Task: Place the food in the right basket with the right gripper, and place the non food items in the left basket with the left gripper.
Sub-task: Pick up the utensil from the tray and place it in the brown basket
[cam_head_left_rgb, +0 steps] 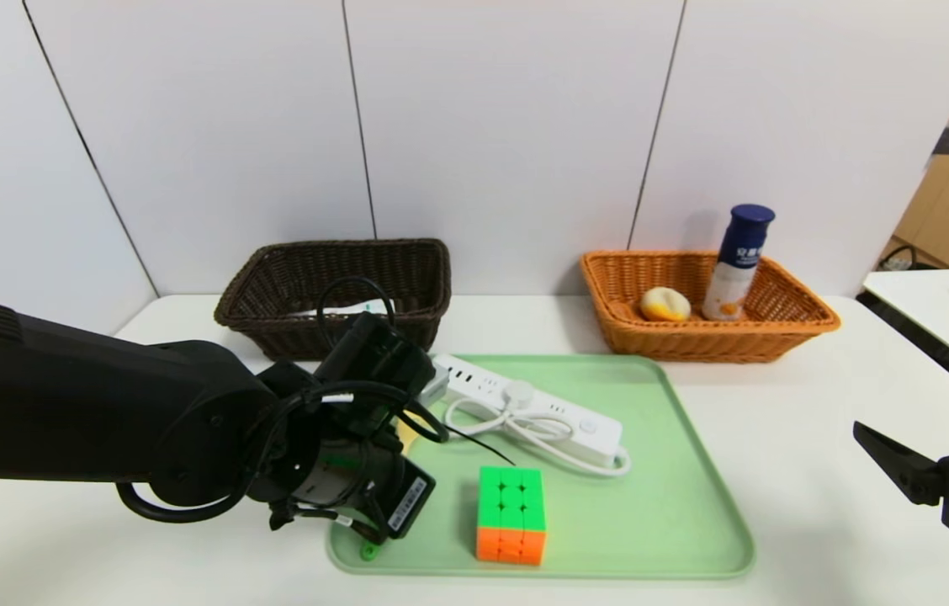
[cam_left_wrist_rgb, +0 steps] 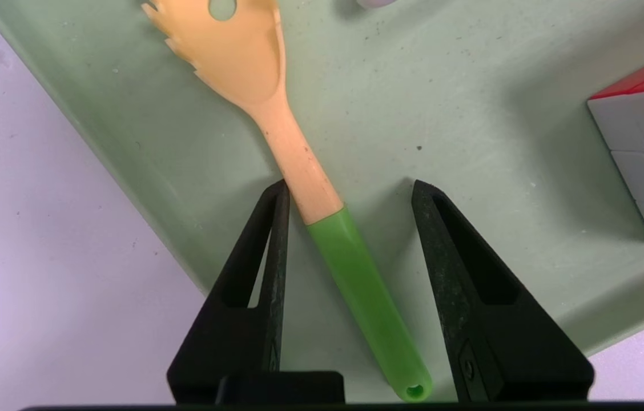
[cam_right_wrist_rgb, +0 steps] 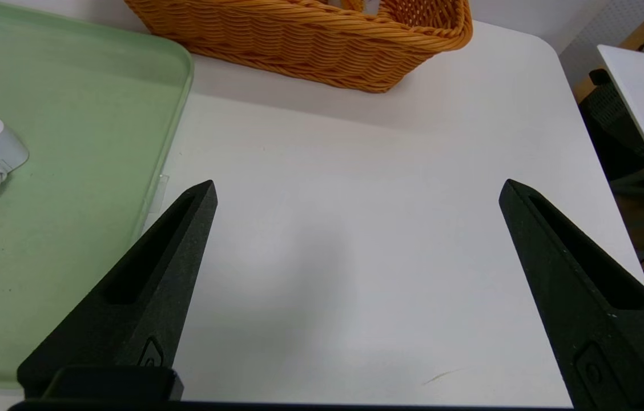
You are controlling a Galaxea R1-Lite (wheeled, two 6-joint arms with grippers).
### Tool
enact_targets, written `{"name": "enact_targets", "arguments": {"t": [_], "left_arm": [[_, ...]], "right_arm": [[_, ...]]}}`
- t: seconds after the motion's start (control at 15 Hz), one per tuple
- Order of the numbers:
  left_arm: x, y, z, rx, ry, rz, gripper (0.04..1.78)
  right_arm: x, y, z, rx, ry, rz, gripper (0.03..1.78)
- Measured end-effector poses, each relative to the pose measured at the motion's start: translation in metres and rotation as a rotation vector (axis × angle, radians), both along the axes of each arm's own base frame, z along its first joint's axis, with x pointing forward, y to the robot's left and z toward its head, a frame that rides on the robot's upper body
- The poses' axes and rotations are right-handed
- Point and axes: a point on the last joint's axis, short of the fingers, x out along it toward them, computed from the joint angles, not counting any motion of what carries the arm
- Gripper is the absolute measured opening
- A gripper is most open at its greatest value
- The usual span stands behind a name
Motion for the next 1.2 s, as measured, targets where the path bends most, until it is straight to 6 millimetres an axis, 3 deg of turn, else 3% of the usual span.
{"name": "enact_targets", "arguments": {"t": [0.8, 0.93, 1.07, 1.2], "left_arm": [[-0.0057, -0.0026, 0.0006, -0.006, -0.005, -0.013, 0.77], [-0.0062, -0.0025, 0.0017, -0.010, -0.007, -0.014, 0.66], [-0.0068, -0.0020, 0.0026, -0.010, -0.009, -0.012, 0.37], [-0.0066, -0.0016, 0.0049, -0.013, -0.018, -0.007, 0.25]], "right_arm": [[-0.0011, -0.0002, -0.0013, 0.000, 0.001, 0.000, 1.71], [-0.0017, -0.0002, -0.0023, 0.000, 0.002, 0.000, 1.71], [-0.0023, -0.0003, -0.0037, -0.001, 0.005, 0.000, 1.71], [-0.0028, -0.0004, -0.0042, -0.001, 0.006, 0.000, 1.71]]}}
